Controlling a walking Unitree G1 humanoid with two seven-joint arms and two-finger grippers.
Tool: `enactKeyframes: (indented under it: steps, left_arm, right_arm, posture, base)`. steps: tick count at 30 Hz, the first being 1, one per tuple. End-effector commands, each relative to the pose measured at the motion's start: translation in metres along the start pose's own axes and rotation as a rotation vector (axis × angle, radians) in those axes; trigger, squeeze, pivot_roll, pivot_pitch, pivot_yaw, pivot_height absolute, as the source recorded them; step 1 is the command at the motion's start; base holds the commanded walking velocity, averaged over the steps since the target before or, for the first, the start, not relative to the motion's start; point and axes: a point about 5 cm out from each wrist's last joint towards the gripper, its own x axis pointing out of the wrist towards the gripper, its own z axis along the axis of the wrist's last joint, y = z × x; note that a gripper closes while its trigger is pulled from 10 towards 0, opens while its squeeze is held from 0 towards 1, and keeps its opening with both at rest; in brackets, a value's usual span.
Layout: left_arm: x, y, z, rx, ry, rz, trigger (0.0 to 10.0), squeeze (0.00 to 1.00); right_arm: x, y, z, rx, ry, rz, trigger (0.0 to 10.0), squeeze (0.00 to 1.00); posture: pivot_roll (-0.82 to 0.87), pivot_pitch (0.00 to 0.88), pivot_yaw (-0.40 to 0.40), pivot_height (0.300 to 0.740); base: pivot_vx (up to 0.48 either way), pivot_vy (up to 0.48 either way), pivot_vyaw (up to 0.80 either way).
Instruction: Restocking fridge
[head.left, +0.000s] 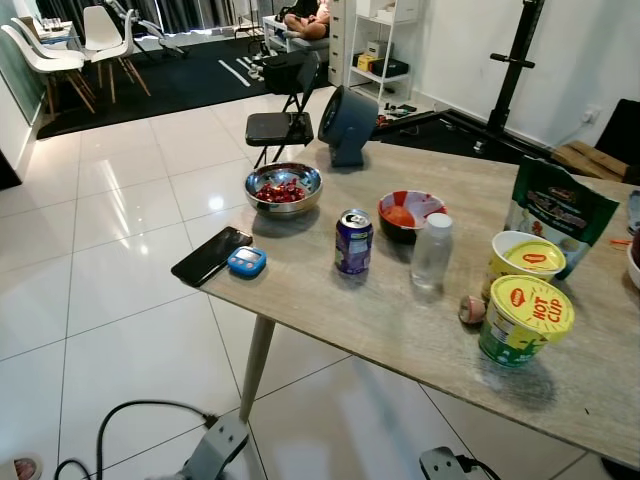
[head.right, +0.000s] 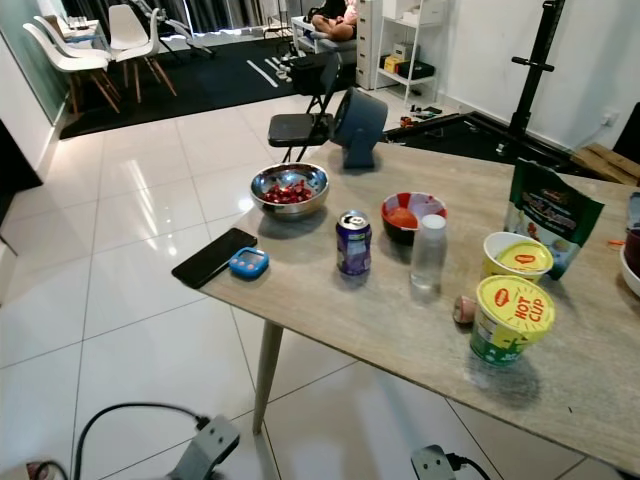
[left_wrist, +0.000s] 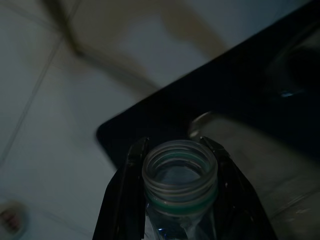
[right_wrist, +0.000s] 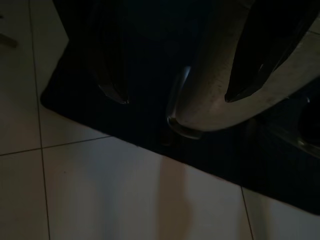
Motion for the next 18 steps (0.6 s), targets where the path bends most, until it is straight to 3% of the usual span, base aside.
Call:
enactKeyframes:
  steps: [1, 3, 12, 14, 16, 18]
  left_arm:
    - [-0.004, 0.005, -0.009, 0.044, 0.029, 0.044, 10.0, 0.00]
    - [-0.007, 0.006, -0.027, 0.032, 0.085, 0.106, 10.0, 0.00]
    - [-0.011, -0.006, -0.062, -0.065, 0.189, 0.167, 10.0, 0.00]
    - [-0.015, -0.007, -0.073, -0.098, 0.233, 0.195, 10.0, 0.00]
    - [-0.023, -0.010, -0.095, -0.209, 0.309, 0.262, 10.0, 0.00]
    - [-0.027, -0.012, -0.103, -0.234, 0.338, 0.279, 10.0, 0.00]
  right_arm:
    - [-0.002, 0.000, -0.017, 0.011, 0.064, -0.004, 10.0, 0.00]
    - [-0.003, -0.004, -0.017, 0.016, 0.064, -0.014, 10.0, 0.00]
    - [-0.005, -0.013, -0.019, 0.050, 0.065, -0.041, 10.0, 0.00]
    - [-0.005, -0.016, -0.018, 0.064, 0.060, -0.050, 10.0, 0.00]
    - [-0.006, -0.021, -0.015, 0.107, 0.049, -0.075, 10.0, 0.00]
    - [-0.006, -0.021, -0.015, 0.126, 0.045, -0.083, 10.0, 0.00]
  posture:
    - [-0.06, 0.042, 0.036, 0.740]
    - [-0.05, 0.045, 0.025, 0.740]
    - [-0.04, 0.048, 0.007, 0.740]
    - [-0.04, 0.051, 0.007, 0.740]
    - [-0.04, 0.054, 0.012, 0.740]
    - [-0.05, 0.055, 0.013, 0.740]
  base:
    - [0.000, 0.000, 0.00]
    - [0.000, 0.000, 0.00]
    - [0.000, 0.000, 0.00]
    - [0.000, 0.000, 0.00]
    - [0.000, 0.000, 0.00]
    - [0.000, 0.000, 0.00]
